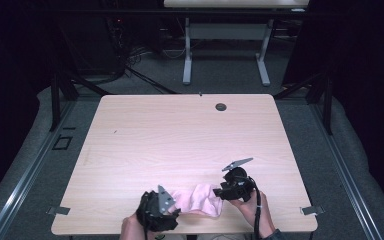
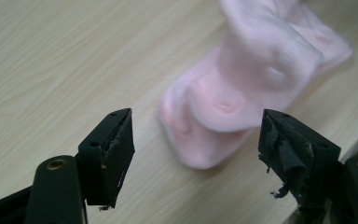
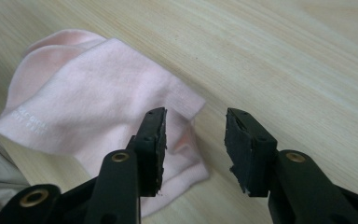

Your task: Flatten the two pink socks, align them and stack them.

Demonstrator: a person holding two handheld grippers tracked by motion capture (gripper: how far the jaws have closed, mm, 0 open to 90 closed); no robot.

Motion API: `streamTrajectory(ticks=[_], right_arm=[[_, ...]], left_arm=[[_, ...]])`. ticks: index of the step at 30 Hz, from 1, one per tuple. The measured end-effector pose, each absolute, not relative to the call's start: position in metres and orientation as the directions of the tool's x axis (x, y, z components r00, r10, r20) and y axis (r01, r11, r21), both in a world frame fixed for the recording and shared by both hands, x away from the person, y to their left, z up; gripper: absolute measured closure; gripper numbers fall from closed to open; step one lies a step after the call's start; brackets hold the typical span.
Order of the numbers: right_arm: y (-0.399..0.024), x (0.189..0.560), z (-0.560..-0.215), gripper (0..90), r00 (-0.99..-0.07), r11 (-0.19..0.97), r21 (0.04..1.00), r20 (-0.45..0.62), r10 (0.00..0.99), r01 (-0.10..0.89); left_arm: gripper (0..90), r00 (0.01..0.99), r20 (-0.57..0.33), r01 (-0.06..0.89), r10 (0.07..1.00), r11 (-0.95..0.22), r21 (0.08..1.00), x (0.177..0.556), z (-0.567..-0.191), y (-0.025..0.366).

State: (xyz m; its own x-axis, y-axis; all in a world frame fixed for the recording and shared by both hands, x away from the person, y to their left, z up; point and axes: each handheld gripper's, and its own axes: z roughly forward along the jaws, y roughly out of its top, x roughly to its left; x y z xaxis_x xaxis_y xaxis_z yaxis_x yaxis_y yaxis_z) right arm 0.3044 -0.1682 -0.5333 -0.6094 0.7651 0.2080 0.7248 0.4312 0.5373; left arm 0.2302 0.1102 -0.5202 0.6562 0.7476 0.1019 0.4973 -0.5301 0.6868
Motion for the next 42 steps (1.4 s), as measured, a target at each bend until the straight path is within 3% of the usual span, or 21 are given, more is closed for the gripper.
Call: streamTrajectory(ticks=[5,12,17,21,26,34,42], right_arm=[[-0.174,0.295,-0.539,53.2,-0.610,0.423,0.550,0.212,0.764,0.720],[-0.165,0.293,-0.555,53.3,-0.646,0.463,0.549,0.199,0.737,0.696],[-0.160,0.293,-0.562,67.5,-0.670,0.497,0.552,0.160,0.724,0.669],[-0.159,0.292,-0.563,72.8,-0.685,0.510,0.568,0.136,0.716,0.646],[-0.156,0.287,-0.560,66.7,-0.689,0.525,0.580,0.089,0.720,0.623],[-0.151,0.280,-0.556,83.4,-0.720,0.568,0.602,0.017,0.693,0.561],[-0.159,0.274,-0.538,85.0,-0.709,0.547,0.616,0.026,0.705,0.567]], left_arm=[[39.1,0.615,0.020,0.549,0.788,-0.446,0.707,0.246,-0.520,0.127],[52.3,0.684,-0.003,0.585,0.729,-0.546,0.600,0.266,-0.543,0.093],[68.4,0.694,0.005,0.588,0.720,-0.571,0.574,0.269,-0.552,0.084],[80.3,0.700,0.011,0.584,0.714,-0.581,0.567,0.269,-0.555,0.083],[86.5,0.702,0.041,0.572,0.711,-0.598,0.562,0.266,-0.561,0.079],[89.0,0.684,0.044,0.551,0.728,-0.555,0.623,0.261,-0.559,0.084],[88.9,0.650,0.024,0.528,0.759,-0.475,0.704,0.256,-0.542,0.100]])
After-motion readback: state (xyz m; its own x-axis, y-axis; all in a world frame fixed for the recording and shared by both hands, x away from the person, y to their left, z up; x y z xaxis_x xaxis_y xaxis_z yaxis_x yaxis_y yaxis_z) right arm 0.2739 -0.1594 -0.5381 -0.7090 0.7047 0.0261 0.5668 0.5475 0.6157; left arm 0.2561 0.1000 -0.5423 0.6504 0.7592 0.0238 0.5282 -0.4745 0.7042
